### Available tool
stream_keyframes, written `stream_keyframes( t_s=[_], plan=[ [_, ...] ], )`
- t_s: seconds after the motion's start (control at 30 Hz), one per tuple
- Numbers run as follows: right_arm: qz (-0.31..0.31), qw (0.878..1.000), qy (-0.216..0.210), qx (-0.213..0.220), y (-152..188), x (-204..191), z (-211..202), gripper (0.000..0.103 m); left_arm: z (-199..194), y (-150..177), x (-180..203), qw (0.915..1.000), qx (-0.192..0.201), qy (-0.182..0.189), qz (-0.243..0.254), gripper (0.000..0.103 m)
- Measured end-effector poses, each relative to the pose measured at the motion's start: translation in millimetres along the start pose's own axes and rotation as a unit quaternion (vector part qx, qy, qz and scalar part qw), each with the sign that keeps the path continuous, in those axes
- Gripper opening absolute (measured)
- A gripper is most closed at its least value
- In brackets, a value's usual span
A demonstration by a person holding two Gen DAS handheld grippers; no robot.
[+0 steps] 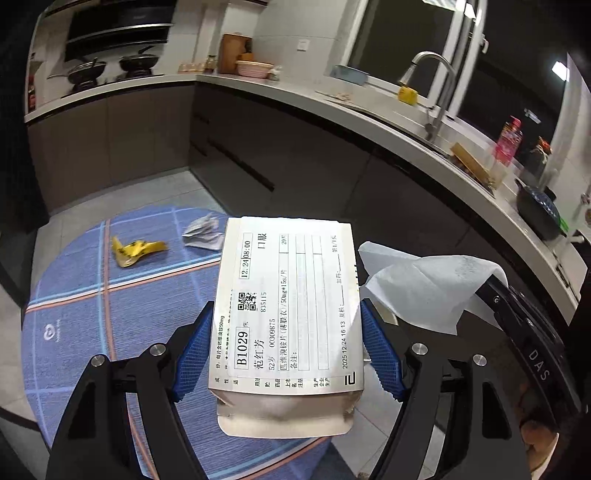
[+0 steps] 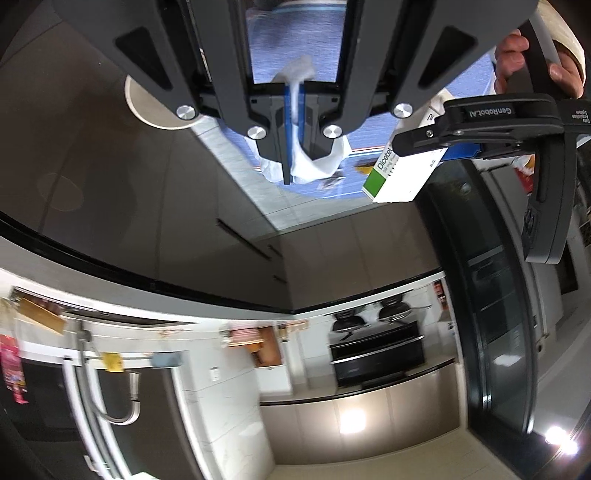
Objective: Collect trash
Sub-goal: 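Carry tissue and paper bag over the bin and open both tools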
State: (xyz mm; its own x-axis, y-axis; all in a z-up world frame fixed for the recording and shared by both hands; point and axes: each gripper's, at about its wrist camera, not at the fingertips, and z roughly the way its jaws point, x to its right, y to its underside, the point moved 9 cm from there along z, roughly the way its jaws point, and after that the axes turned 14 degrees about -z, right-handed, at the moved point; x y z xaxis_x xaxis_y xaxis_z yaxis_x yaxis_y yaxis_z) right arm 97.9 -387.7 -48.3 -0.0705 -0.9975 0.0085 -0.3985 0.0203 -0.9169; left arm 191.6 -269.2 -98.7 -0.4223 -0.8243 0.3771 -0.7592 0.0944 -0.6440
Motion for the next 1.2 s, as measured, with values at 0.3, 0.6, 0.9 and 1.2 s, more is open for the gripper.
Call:
stream_keyframes(
  t_s=[0.3, 0.6, 0.9, 1.2],
  plan=[
    [0.049, 0.997, 0.050, -0.007, 31, 79, -16, 0.004, 46, 9, 66, 0.9974, -0.042, 0.035, 0.047, 0.072],
    [0.104, 0.992, 0.072, -0.029, 67, 148, -14, 0.004, 101, 12, 122, 0.9924, -0.084, 0.054, 0.072, 0.072],
    [0.136, 0.986, 0.063, -0.069, 98, 187, 27, 0.004, 169, 10, 142, 0.9888, -0.114, 0.045, 0.085, 0.072],
    [0.184, 0.974, 0.029, -0.129, 154, 199, 79, 0.005, 248, 30, 128, 0.9809, -0.174, 0.019, 0.085, 0.072]
  ],
)
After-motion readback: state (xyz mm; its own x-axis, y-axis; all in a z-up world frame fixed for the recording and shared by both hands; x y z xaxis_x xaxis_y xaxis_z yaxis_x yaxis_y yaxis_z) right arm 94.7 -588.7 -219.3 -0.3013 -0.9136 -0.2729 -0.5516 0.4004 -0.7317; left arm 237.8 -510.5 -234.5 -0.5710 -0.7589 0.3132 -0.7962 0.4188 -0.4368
